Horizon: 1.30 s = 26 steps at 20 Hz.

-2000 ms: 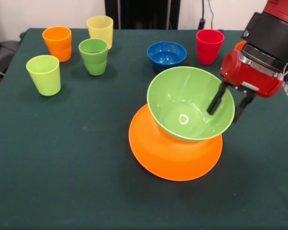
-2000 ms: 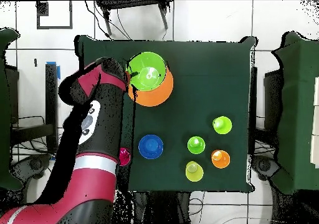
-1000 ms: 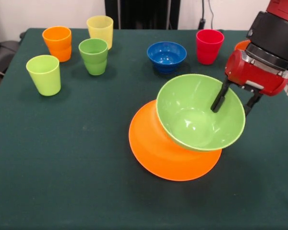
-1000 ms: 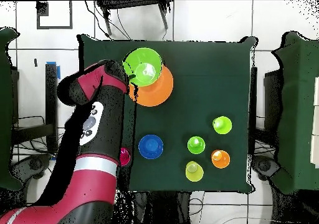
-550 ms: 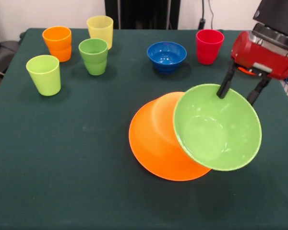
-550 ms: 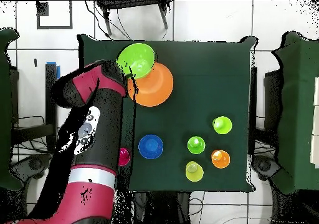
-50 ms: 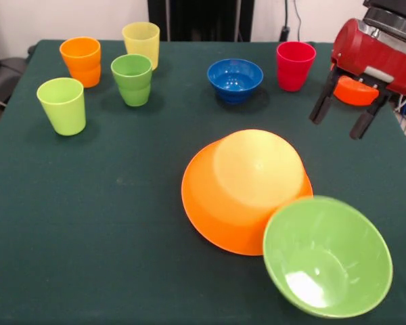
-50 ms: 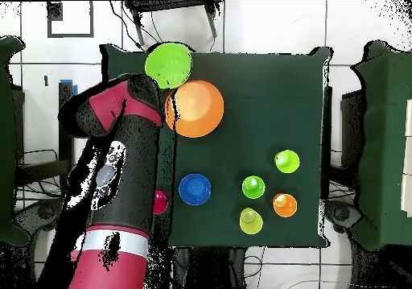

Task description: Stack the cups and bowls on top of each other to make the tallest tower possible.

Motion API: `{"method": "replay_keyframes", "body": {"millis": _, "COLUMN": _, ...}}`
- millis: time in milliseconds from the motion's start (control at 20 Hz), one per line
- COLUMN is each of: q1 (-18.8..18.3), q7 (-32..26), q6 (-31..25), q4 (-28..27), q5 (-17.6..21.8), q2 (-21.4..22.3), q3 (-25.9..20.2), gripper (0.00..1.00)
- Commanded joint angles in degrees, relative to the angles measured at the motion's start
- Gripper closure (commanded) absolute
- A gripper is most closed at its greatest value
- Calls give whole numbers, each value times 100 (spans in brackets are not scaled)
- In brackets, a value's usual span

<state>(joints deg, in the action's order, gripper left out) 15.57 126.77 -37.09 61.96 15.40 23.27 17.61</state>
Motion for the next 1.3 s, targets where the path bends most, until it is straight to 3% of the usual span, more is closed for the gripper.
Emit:
{"method": "replay_keyframes", "body": {"millis": 50, "q1": -193, "q7": 88, "q6": 283, "q4": 439, "q5": 181, "q2": -466, "q3": -517, "gripper": 0}}
{"method": "replay_keyframes", "body": {"millis": 300, "q1": -329, "q7": 63, "q6": 552, "q4": 247, "q5": 44, "q2": -713, "q3": -821, "gripper": 0}}
{"method": "replay_keyframes", "body": {"millis": 700, "q1": -324, "q7": 269, "q6": 395, "q4": -65, "q5": -288, "q2": -895, "q3": -1111, "gripper": 0}}
{"method": "replay_keyframes", "body": {"millis": 1100, "q1": -74, "q7": 743, "q6": -74, "q4": -696, "q5": -737, "q2": -1108, "q3": -950, "gripper": 0}}
{"method": "replay_keyframes", "body": {"millis": 1200, "q1": 25, "q7": 1023, "q6": -55, "q4": -877, "q5": -860, "q2": -1225, "q3": -777, "gripper": 0}}
{"method": "replay_keyframes", "body": {"millis": 1300, "q1": 192, "q7": 1683, "q6": 94, "q4": -981, "q5": -1076, "q2": -1406, "q3": -468, "gripper": 0}}
